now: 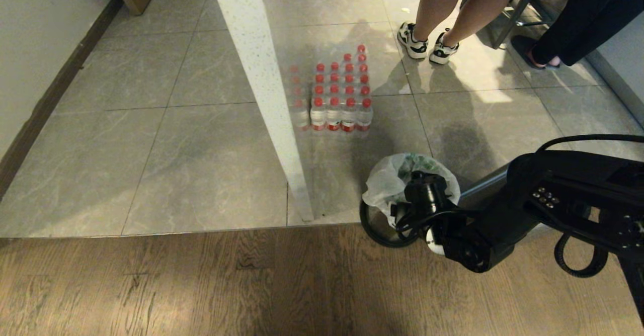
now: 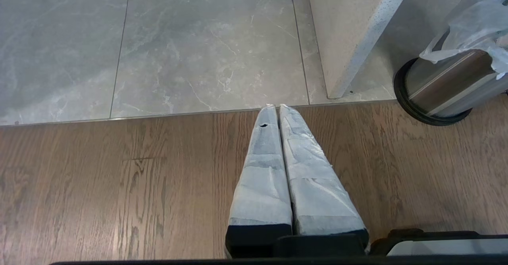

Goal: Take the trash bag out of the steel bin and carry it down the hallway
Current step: Pick up the trash bag

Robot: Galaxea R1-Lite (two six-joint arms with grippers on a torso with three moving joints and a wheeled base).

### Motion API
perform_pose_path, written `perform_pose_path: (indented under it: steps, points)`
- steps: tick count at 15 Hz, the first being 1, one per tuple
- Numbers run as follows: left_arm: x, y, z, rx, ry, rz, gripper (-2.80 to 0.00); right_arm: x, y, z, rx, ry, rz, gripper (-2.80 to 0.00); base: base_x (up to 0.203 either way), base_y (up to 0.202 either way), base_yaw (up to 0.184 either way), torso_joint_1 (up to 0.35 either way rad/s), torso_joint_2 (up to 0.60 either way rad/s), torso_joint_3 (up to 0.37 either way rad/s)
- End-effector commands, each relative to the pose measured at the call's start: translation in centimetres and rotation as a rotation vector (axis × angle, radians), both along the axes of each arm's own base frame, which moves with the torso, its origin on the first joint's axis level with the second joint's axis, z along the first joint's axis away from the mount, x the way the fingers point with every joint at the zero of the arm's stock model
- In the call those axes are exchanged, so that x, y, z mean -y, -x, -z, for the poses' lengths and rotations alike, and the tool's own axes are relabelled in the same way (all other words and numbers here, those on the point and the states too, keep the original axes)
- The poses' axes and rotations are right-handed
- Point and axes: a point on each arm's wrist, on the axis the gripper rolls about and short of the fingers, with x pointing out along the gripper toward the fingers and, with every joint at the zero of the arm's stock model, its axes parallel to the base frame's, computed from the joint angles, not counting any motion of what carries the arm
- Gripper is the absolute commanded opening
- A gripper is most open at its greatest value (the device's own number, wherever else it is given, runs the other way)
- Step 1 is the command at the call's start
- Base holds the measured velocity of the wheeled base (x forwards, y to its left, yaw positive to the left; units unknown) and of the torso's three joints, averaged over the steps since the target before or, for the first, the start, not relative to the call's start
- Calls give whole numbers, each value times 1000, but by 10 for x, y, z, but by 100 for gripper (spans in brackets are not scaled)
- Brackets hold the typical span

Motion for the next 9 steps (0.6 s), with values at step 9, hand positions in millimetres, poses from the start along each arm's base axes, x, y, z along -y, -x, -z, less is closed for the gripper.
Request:
perform_pose_path:
  steps: [9]
  points:
    - [0, 0, 0, 0, 1, 0, -280, 18, -27, 43, -49, 18, 58, 0, 0, 0, 0, 0, 0, 0]
